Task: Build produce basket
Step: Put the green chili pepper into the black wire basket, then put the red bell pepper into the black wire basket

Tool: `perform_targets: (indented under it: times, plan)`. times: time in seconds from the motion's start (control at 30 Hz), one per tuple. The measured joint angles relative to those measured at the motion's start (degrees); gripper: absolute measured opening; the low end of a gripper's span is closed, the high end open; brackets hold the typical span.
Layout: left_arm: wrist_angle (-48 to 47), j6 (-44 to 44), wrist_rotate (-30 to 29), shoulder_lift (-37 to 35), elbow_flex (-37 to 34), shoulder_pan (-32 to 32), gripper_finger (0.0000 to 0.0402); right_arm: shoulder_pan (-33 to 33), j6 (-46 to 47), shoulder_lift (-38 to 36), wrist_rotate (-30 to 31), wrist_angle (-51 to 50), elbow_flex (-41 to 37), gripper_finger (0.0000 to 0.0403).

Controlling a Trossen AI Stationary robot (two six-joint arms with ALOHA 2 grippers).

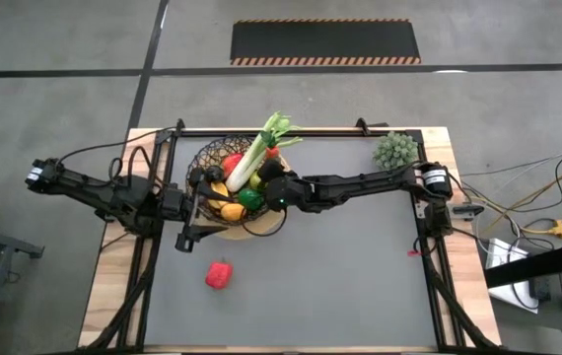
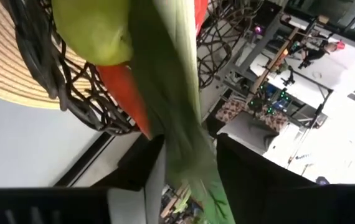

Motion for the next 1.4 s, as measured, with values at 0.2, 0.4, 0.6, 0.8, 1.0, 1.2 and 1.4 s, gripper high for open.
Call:
perform_targets:
  times: [0.2, 0.4, 0.6, 0.8, 1.0, 1.2, 1.4]
  plan:
    - [0.03, 0.0, 0.01, 0.04, -0.02, -0.01, 0.0283, -0.02, 0.56, -0.02, 0.91, -0.02, 0.0, 0.0152]
    - [0.01, -0.1, 0.02, 0.3, -0.02, -0.02, 0.0283, 0.41, 2.32, -0.39, 4.68, -0.08, -0.01, 0.0159]
    - [-0.15, -0.18, 0.04, 2.27, -0.02, -0.02, 0.0283, 3.65, 8.86, -1.31, 15.65, 0.02, 0.0, 0.0155]
    - [-1.02, -3.15, 0.11, 5.21, -0.07, -0.02, 0.0283, 8.62, 38.7, -4.91, 17.03, -7.02, 0.0, 0.0145]
    - [-1.46, -8.08, 0.44, 8.85, -0.11, -0.09, 0.0283, 13.0, 69.14, -10.26, -8.65, -17.07, -1.47, 0.0144]
    - [-1.35, -13.64, 0.57, 12.73, 0.01, -0.41, 0.0283, 19.48, 72.98, -12.51, -17.85, -3.37, -11.25, 0.0144]
    - [2.47, -16.66, 0.57, 16.86, 1.38, -2.37, 0.0283, 23.01, 68.15, -13.52, -20.57, 17.0, -24.16, 0.0144]
